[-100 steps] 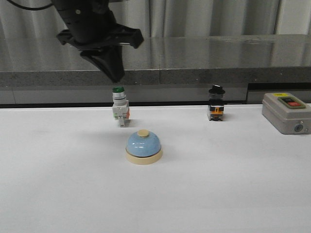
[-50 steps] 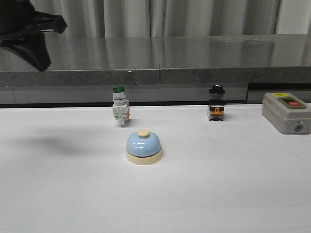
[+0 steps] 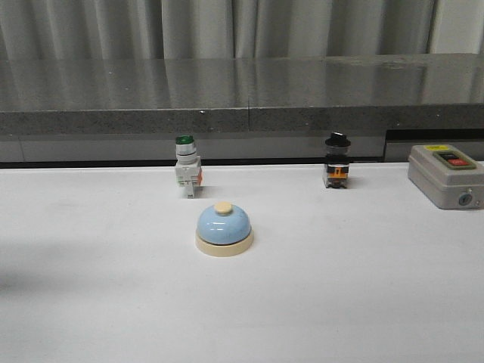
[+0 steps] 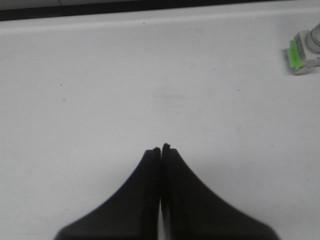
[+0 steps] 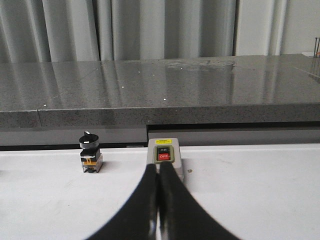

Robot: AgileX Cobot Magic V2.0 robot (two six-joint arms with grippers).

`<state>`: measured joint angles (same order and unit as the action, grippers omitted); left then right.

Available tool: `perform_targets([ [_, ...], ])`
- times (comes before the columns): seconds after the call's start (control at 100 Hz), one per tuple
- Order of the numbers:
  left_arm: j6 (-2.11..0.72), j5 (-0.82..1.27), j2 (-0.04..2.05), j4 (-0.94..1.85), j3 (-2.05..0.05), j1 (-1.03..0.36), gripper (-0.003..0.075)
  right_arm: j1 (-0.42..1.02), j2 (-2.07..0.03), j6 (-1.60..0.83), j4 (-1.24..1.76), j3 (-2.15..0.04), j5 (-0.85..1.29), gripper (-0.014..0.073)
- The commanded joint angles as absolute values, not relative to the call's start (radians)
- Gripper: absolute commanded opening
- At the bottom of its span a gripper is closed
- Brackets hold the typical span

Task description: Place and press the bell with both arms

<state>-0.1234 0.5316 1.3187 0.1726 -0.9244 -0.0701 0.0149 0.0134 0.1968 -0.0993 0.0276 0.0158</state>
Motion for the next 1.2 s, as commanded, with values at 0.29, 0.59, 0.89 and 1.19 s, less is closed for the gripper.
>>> perform_targets([
  [0.29,-0.111,0.306,0.932,0.221,-0.669,-0.067,-0.0019,0.010,0.024,0.193,-0.110,0.026,-0.064,-0.0068],
  [0.59,-0.111,0.280,0.609,0.221,-0.514,-0.067,-0.0019,0.010,0.024,0.193,-0.110,0.026,-0.064,-0.0068],
  [0.89,-0.111,0.277,0.378,0.240,-0.411,-0.067,-0.0019,0.010,0.024,0.193,-0.110,0.026,-0.064,-0.0068],
  [1.19,-0.111,0.278,0.196,0.181,-0.334,-0.061,-0.0019,0.010,0.024,0.193,-0.110,0.026,-0.064,-0.0068],
])
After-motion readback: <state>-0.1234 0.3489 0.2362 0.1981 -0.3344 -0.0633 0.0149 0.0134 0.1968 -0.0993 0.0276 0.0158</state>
